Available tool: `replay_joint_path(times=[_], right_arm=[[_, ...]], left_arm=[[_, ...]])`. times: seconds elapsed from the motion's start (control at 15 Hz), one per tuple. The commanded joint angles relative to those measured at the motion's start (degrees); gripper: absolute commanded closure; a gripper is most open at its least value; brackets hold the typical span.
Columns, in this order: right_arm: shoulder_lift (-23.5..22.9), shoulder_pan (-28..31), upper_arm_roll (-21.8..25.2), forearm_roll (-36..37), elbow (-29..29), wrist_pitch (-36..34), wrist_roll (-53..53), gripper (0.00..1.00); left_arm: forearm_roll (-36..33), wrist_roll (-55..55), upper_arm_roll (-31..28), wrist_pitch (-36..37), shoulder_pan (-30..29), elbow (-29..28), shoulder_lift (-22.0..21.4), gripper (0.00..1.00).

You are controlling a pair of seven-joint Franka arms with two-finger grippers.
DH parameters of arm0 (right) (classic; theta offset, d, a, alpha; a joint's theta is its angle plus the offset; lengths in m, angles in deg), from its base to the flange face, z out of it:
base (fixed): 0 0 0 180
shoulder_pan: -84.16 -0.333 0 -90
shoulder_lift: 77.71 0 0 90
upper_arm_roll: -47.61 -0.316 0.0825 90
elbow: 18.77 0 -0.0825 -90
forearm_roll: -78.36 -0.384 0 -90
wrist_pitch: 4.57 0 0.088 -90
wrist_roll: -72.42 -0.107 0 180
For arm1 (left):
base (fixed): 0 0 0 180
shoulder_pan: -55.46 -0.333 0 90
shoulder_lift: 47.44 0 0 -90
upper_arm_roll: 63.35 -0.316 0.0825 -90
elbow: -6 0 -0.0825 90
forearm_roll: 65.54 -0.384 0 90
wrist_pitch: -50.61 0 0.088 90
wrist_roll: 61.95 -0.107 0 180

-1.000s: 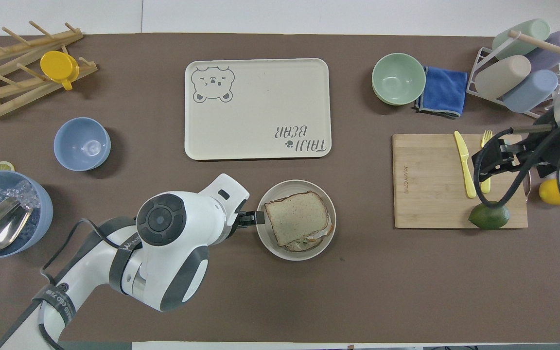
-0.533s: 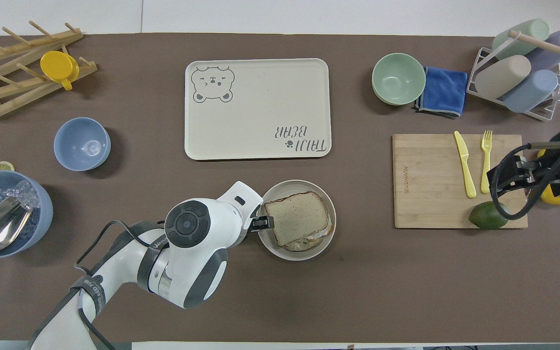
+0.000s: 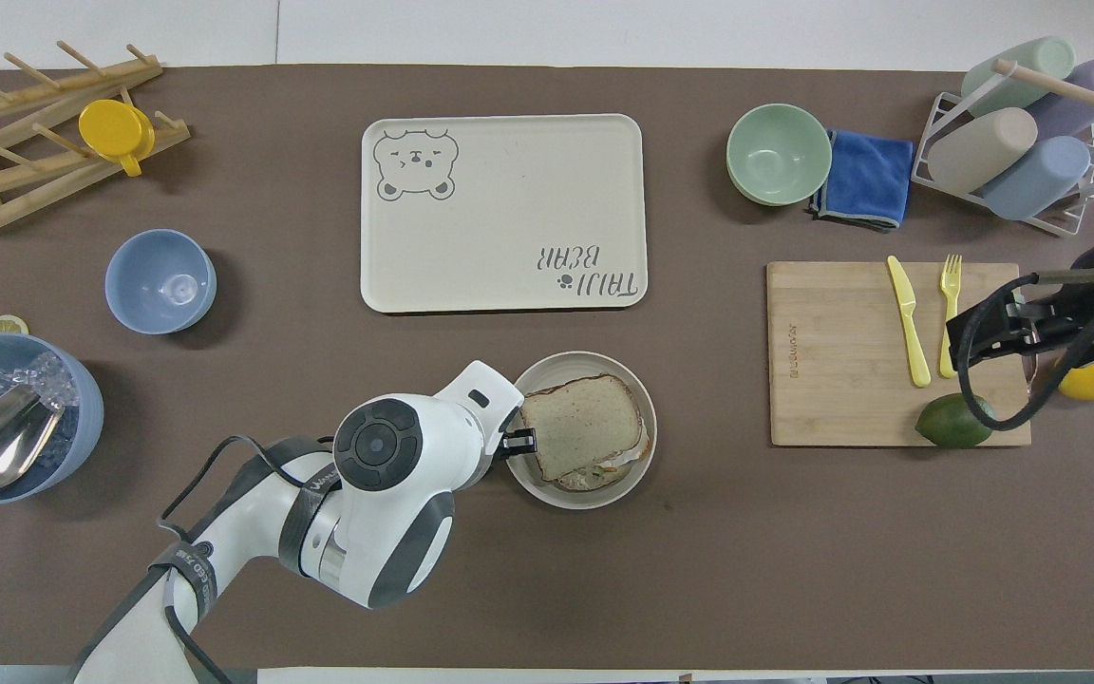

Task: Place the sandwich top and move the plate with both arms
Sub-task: 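Grasp the rim of the white plate with the left gripper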

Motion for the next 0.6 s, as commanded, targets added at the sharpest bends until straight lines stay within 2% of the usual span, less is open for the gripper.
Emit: replay_joint_path(times=[0.0,0.13,0.2,0.27,0.53], right_arm=[[0.79,2.36,-0.25,-2.63,1.14,1.27,1.04,0.0],[0.61,3.23,-2.09,-2.55,1.23,0.84,0.95,0.0],[0.79,6.11,-4.89,-2.55,1.32,0.66,0.95,0.0],[0.79,7.7,-6.66,-2.38,1.32,0.57,0.95,0.0],[0.79,7.54,-6.94,-1.85,1.14,0.75,1.04,0.0]], left_arm=[[1.2,0.1,-0.79,-2.27,1.73,-0.35,0.34,0.77],[1.2,0.1,-0.79,-2.19,1.99,-0.27,0.34,0.96],[1.2,0.1,-0.79,-2.19,1.99,-0.27,0.34,1.0],[1.2,0.1,-0.79,-2.19,1.99,0.0,0.43,1.0],[1.29,0.01,-0.79,-1.49,1.38,1.14,0.95,1.0]])
